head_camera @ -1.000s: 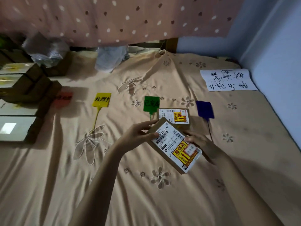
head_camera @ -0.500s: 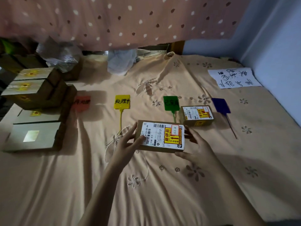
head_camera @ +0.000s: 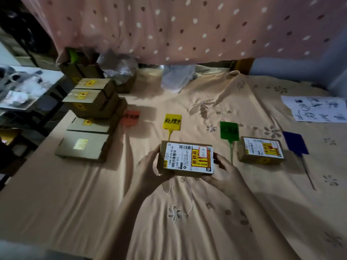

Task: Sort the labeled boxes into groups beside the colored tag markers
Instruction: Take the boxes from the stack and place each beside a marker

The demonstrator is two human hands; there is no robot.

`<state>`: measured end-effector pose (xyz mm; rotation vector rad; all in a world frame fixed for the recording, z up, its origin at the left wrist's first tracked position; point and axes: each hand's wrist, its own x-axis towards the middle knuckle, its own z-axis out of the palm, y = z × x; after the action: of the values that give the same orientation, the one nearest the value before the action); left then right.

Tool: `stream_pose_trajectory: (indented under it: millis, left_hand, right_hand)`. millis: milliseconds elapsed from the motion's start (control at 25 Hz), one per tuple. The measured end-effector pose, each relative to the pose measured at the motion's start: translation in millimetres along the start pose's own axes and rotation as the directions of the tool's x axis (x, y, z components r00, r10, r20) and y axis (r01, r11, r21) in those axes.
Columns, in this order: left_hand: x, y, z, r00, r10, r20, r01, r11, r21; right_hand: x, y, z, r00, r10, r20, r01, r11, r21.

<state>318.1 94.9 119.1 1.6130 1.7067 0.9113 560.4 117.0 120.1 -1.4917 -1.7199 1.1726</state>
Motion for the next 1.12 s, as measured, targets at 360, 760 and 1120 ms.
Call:
stream_pose_trajectory:
  millis: [360,760,1120]
  left_hand:
    - [45.5,-69.3,-81.5,0.967,-0.242,-0.080,0.250,0.961,0.120]
    - [164.9,-186.4,-110.2,0.954,-0.267,0.137,0.265,0.964,0.036]
    - [197.4,-191.5,-98.9,0.950,-0.271,0.154,0.240,0.952,0.191]
  right_hand:
    - [82.8,-44.2,106.8,1.000,-0.014,0.007,0.015,0.993,-0.116]
    - [183.0,-51.5,202.8,0.971,0.233,-0.043,-0.234,0.972,-0.010]
    - [212.0,-52.3,206.3,0.968,0.245,-0.049,-0.248,0.967,-0.051]
